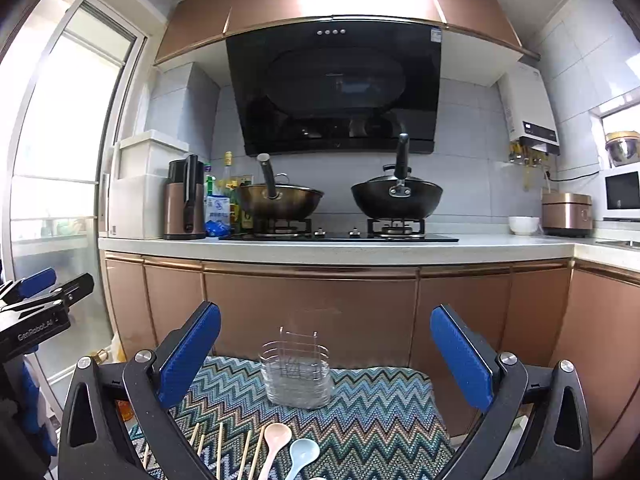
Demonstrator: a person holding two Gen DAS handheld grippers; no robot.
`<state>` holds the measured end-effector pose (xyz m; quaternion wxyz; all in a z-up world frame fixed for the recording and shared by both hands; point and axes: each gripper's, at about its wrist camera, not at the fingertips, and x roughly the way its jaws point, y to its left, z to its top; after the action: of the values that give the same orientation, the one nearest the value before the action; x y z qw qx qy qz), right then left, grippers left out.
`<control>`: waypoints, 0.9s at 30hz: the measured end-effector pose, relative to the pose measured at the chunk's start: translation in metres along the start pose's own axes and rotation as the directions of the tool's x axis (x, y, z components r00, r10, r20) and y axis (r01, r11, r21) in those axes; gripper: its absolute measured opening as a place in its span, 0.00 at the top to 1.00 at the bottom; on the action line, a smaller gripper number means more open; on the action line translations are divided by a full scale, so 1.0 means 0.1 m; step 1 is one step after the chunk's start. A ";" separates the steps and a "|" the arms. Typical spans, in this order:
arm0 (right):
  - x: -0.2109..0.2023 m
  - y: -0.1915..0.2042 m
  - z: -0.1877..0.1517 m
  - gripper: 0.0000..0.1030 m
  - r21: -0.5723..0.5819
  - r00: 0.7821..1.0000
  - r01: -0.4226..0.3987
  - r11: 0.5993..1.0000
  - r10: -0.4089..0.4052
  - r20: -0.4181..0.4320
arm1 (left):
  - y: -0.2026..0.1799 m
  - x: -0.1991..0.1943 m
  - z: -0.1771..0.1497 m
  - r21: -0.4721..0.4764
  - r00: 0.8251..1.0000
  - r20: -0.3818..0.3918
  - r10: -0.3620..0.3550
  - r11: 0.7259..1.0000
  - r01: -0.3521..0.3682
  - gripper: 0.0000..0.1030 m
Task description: Organize utensils
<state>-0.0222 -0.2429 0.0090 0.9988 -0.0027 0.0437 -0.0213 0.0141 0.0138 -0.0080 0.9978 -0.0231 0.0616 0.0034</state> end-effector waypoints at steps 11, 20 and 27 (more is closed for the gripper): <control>0.07 0.05 -0.04 0.00 -0.017 1.000 -0.004 1.000 0.004 -0.013 | 0.04 0.08 -0.05 0.012 0.999 -0.044 -0.011 1.000 0.012 0.20; 0.06 0.07 -0.03 0.00 -0.059 0.999 0.044 0.997 -0.045 -0.016 | 0.02 0.16 -0.09 0.051 0.997 -0.077 -0.022 0.998 0.026 0.20; 0.07 0.07 -0.03 0.00 -0.072 0.998 0.053 0.996 -0.054 -0.019 | -0.05 0.16 -0.09 0.088 0.997 -0.074 -0.013 0.996 0.019 0.20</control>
<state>-0.0154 -0.2359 0.0049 0.9966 -0.0392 0.0550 -0.0465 0.0290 0.0085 -0.0182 0.9949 0.0207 0.0980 -0.0082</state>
